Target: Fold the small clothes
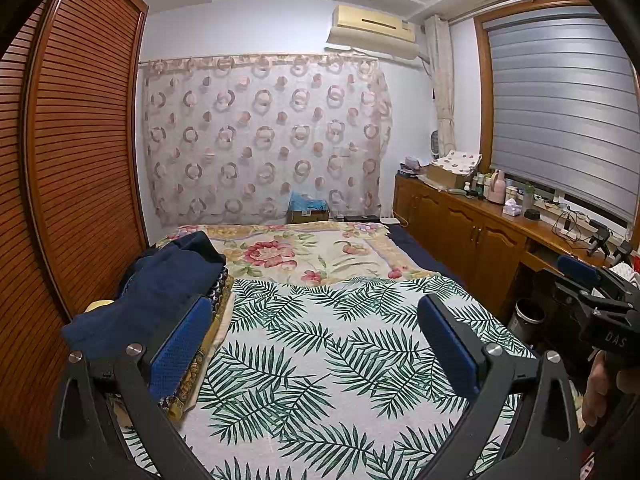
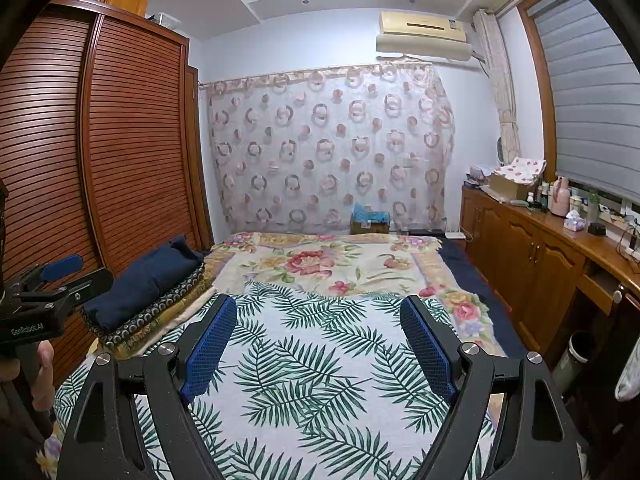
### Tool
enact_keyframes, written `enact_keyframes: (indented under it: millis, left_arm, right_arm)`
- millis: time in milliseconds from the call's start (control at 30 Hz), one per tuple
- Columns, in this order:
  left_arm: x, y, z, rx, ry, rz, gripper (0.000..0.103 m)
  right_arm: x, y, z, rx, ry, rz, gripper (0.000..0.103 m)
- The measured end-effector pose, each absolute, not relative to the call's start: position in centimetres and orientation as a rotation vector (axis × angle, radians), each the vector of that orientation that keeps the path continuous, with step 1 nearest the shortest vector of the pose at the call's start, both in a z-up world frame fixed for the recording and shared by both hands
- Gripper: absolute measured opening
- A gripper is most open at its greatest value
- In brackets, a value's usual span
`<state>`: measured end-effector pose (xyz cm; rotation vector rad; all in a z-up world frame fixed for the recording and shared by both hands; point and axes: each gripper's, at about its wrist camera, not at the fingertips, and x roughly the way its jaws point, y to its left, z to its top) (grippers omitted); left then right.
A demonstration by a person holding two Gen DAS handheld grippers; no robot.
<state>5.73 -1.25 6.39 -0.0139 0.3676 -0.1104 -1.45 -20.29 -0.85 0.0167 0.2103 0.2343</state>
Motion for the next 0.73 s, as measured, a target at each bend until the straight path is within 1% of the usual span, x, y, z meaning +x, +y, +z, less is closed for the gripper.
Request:
enact_keyframes:
  millis: [733]
  left_arm:
    - [5.75, -1.15, 6.25, -0.014, 0.366, -0.112, 0.103]
  right_arm:
    - [-1.37, -20.65, -0.85, 0.014, 0.21, 0.237, 0.085]
